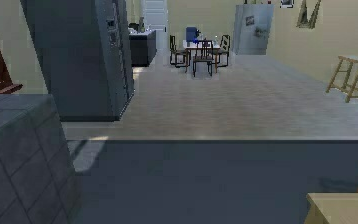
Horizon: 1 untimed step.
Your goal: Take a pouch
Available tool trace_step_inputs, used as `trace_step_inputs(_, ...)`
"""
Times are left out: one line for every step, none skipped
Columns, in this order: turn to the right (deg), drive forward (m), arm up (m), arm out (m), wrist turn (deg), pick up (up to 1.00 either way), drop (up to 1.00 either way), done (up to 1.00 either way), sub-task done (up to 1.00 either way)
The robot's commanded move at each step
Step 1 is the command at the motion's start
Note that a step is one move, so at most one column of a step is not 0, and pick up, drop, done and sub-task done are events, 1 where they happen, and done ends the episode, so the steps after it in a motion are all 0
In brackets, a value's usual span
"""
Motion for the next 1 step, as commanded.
trace_step_inputs(0.0,0.0,0.1,0.0,0.0,0.0,0.0,0.0,0.0)
